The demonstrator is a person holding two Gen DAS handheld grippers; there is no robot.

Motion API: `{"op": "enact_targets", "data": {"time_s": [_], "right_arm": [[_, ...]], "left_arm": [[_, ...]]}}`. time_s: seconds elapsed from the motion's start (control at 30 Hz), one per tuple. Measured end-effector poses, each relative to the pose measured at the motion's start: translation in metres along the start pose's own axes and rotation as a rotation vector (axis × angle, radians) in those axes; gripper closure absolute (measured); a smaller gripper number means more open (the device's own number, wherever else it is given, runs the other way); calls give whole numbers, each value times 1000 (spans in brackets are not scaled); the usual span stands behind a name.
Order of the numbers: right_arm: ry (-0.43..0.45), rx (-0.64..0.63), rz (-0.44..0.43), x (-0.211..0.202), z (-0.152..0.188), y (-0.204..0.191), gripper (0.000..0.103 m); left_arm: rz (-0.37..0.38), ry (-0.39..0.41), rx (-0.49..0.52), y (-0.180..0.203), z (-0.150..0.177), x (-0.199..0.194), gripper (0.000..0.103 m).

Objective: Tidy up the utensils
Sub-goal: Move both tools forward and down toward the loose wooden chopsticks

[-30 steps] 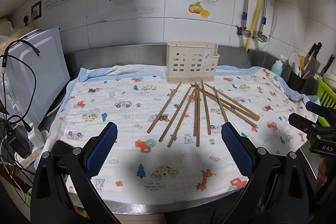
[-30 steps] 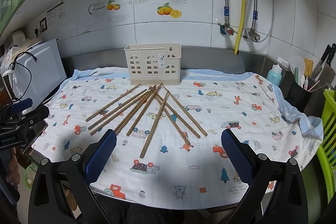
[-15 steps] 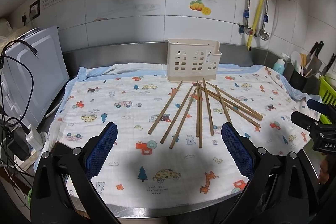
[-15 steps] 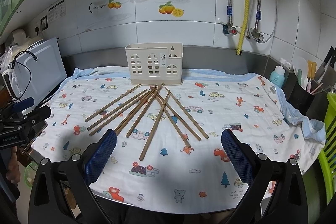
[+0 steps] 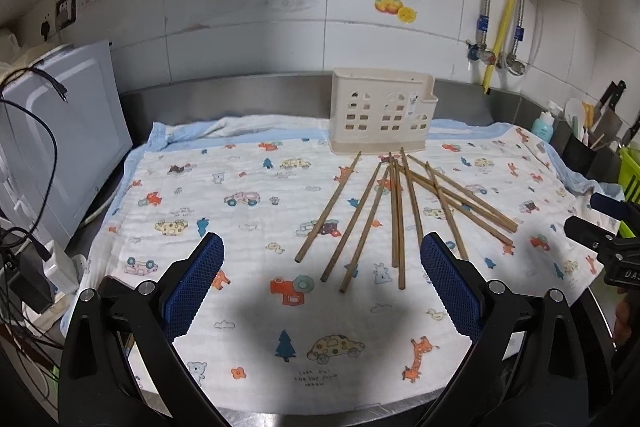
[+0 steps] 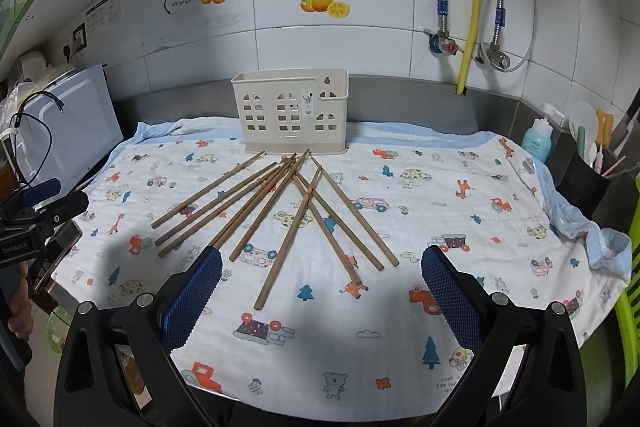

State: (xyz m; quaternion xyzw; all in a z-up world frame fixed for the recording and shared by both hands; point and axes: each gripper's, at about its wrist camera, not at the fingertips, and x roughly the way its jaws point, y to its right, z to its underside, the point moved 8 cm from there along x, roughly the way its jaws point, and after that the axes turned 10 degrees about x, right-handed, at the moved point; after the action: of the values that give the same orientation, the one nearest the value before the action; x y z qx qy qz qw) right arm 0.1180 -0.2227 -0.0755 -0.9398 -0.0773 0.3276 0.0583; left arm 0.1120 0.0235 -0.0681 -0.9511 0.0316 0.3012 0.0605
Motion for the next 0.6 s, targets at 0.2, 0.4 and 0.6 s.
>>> {"op": "enact_targets", "data": {"time_s": [0.2,0.4,0.6], "right_arm": [[-23,4,2,16,0,9,6],[-35,43,4,28,1,18,7],[-57,55,20,42,10,14,8]], "left_arm": [[1,-43,-5,-7,7,22,7],[14,-65,4,-9,7,43,13],[40,-80,6,-11,6,63,25]]}}
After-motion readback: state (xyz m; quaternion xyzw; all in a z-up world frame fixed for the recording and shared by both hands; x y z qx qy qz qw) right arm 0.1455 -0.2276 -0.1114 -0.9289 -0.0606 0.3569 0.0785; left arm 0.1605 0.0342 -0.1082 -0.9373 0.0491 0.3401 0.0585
